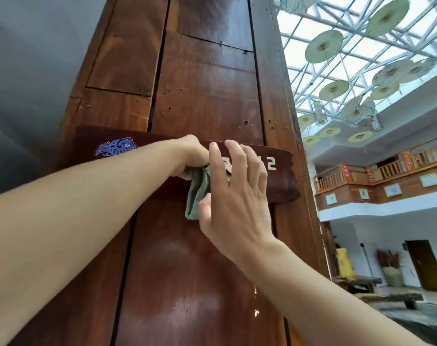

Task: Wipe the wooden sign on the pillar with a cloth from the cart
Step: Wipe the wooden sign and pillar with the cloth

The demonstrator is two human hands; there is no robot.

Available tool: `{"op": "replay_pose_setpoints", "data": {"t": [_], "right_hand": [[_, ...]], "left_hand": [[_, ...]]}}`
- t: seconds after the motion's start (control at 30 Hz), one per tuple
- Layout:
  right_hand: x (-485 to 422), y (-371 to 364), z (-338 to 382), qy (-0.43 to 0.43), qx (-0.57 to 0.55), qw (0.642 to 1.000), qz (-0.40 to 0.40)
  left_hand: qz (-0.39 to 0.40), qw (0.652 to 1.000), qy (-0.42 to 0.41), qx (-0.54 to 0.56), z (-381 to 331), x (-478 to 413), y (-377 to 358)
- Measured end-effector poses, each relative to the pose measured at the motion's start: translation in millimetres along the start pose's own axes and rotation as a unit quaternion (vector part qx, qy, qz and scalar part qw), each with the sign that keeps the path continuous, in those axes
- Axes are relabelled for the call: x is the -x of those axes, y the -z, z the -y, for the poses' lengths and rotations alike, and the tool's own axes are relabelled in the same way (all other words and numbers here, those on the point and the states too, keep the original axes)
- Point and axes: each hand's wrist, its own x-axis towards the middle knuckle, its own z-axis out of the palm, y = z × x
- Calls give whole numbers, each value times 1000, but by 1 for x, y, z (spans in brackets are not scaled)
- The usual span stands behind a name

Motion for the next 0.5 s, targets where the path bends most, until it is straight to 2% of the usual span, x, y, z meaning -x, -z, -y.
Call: {"op": "replay_pose_setpoints", "data": {"t": [0.07, 0.17, 0.23, 0.3, 0.43, 0.5], "right_hand": [[10, -3, 2, 33, -106, 993, -32], [15, -11, -11, 53, -185, 981, -31], [10, -17, -27, 33, -173, 984, -10], [6, -25, -43, 17, -161, 986, -33], [-5, -41, -63, -82, -285, 955, -30], [-12, -52, -70, -120, -279, 953, -14]], "left_hand": [[68, 993, 84, -50, -16, -3, -3], [103, 985, 110, -82, -31, -12, -13], [101, 987, 96, -85, -35, -19, -20], [84, 990, 75, -82, -37, -23, -27], [9, 999, -40, -6, -42, -39, -36], [-29, 995, -85, 42, -43, -43, -39]]}}
